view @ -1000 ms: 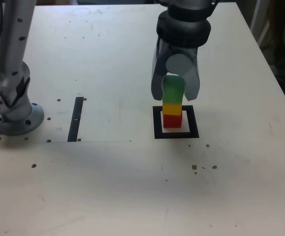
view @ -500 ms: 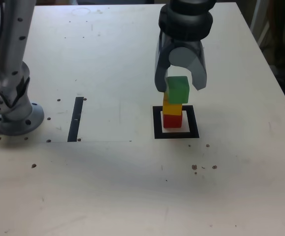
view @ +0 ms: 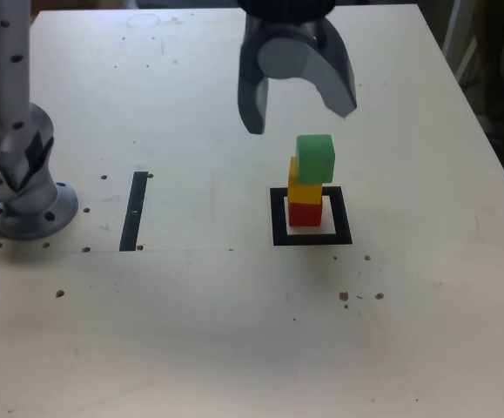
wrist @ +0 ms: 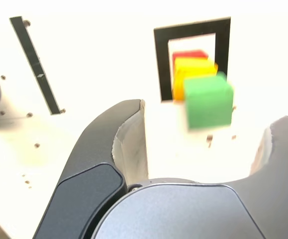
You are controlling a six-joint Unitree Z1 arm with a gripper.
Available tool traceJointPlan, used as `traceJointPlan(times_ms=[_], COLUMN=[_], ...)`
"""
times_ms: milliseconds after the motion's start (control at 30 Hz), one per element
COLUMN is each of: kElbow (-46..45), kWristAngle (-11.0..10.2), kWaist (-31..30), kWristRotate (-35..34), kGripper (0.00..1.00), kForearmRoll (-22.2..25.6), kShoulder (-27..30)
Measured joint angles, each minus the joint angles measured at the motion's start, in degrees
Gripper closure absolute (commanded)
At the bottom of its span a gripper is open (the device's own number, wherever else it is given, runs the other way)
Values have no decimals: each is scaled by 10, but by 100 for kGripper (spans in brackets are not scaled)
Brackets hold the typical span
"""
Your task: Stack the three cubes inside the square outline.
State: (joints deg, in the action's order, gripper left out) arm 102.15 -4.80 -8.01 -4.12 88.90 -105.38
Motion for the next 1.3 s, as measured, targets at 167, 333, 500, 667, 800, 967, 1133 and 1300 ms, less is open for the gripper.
traceJointPlan(times_ms=[167,333,500,667,800,967,1133,1300], kElbow=[-55,-152,-248,-345,-425,-490,-539,-570], kWristAngle=[2,3,-3,-11,-17,-20,-13,-8], kWaist=[-26,-34,-35,-35,-35,-35,-35,-35], kWristRotate=[-9,-12,-12,-12,-15,-23,-31,-47], kGripper=[0,0,0,0,0,0,0,0], kForearmRoll=[16,15,9,-4,-28,-66,-121,-158], kShoulder=[74,146,220,292,322,342,349,355])
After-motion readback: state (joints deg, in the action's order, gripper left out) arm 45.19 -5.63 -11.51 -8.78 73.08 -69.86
